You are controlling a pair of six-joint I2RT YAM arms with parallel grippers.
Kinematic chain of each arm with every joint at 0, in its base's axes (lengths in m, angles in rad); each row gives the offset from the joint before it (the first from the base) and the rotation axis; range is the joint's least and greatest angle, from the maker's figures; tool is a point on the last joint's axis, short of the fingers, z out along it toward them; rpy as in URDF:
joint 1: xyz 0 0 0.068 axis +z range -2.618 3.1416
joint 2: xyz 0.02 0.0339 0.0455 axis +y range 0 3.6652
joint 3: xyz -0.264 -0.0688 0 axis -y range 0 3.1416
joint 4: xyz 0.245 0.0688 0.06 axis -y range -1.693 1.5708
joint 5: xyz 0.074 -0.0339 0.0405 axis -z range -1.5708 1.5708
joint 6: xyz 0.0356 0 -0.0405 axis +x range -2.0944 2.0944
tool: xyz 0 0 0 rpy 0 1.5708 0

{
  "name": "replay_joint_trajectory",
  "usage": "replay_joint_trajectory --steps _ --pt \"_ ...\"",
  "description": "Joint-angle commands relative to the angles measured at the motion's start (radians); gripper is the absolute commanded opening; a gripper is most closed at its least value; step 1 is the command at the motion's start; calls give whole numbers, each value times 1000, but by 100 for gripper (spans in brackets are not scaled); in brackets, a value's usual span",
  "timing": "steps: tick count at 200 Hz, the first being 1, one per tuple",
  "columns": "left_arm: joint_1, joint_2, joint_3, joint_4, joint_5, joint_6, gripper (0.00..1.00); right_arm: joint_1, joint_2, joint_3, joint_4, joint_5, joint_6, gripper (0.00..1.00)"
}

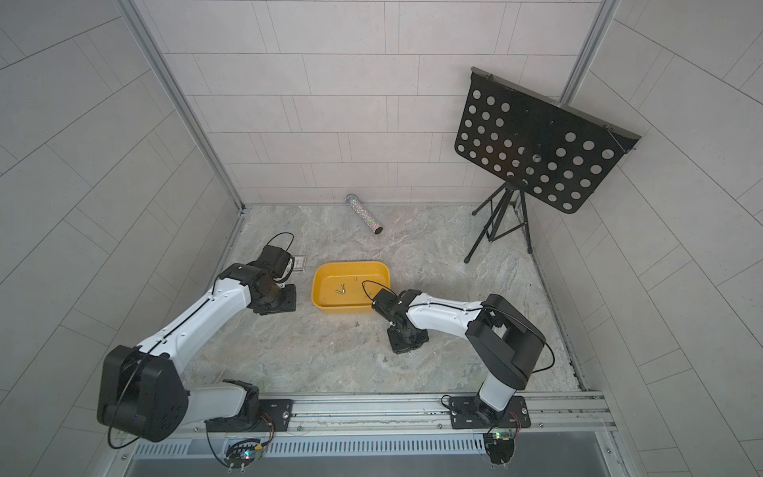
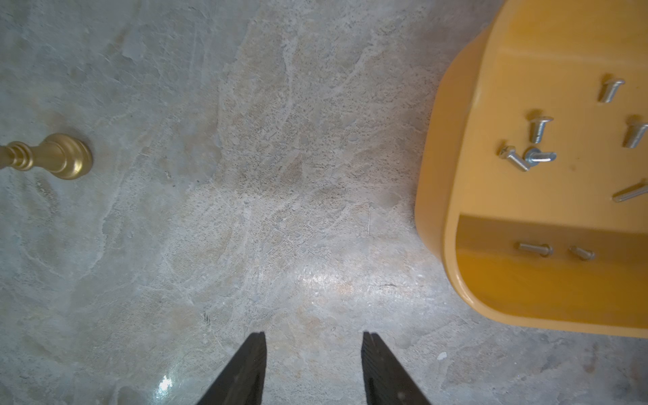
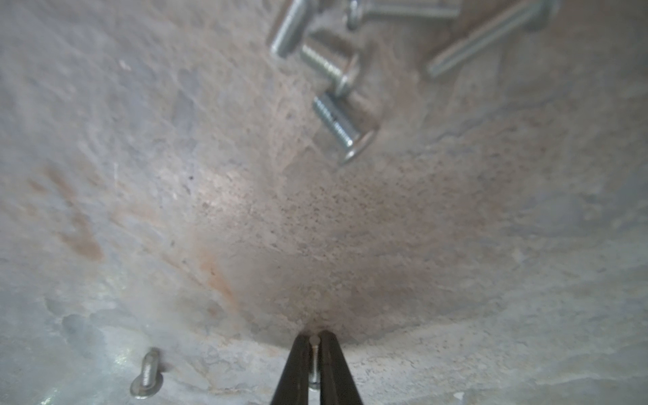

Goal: Put the screws on the desktop into the storage box
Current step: Pick up the screw from the center of the board.

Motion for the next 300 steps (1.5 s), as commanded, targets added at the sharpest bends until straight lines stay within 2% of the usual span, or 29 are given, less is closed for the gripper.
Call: replay_joint_trajectory --steps 1,44,80,121,154,187,234,300 --pt "7 -4 -11 -2 -2 12 52 16 32 -19 2 -24 7 8" --pt "7 -4 -11 -2 0 13 52 16 15 -2 -19 -9 6 1" --pt "8 -4 -11 -1 -2 14 52 15 -44 42 -78 33 -3 0" --pt "7 -7 -11 -2 -2 13 52 9 -107 160 -173 80 -29 0" --pt "7 -8 -11 -2 -1 13 52 -11 -94 290 -212 94 -60 0" --pt "8 -12 -11 0 -1 13 52 -38 1 486 -243 94 -103 0" --pt "8 -19 -11 1 1 12 52 -57 225 806 -285 52 -140 0" --pt "8 -28 -11 2 11 12 52 -71 494 1116 -320 -26 -131 0"
